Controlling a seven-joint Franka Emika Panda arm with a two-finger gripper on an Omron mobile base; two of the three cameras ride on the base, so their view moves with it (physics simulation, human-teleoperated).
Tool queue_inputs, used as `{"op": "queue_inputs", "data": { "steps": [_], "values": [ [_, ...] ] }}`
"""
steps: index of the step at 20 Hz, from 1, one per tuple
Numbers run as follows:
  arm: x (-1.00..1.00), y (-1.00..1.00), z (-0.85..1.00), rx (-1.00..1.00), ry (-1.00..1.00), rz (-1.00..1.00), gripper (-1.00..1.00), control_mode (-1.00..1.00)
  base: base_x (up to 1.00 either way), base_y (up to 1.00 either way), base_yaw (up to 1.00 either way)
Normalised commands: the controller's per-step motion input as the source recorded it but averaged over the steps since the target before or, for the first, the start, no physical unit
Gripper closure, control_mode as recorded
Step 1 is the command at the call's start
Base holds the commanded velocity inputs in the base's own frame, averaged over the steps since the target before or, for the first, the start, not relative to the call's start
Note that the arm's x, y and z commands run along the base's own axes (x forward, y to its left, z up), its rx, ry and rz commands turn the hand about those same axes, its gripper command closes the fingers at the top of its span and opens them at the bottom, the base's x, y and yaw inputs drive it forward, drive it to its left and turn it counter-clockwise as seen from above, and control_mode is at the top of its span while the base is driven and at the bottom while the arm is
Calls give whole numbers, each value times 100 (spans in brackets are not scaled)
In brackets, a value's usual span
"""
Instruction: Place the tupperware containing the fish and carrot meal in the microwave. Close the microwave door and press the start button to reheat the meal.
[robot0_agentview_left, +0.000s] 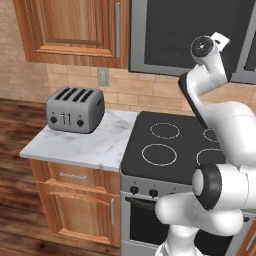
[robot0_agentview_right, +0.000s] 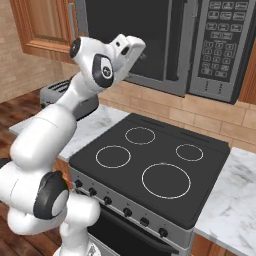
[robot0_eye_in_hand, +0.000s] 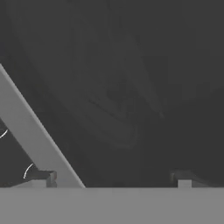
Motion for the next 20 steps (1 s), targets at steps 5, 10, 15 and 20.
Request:
{"op": "queue_inputs", "data": {
  "steps": [5, 10, 15, 20],
  "values": [
    [100, -44, 0, 0, -1, 31, -100, -100, 0, 0, 0],
    [58, -34, 0, -2, 0, 25, -100, -100, 0, 0, 0],
    [-75, 17, -10, -23, -14, 14, -100, -100, 0, 0, 0],
    [-89, 34, 27, -4, -12, 1, -100, -100, 0, 0, 0]
  ]
}}
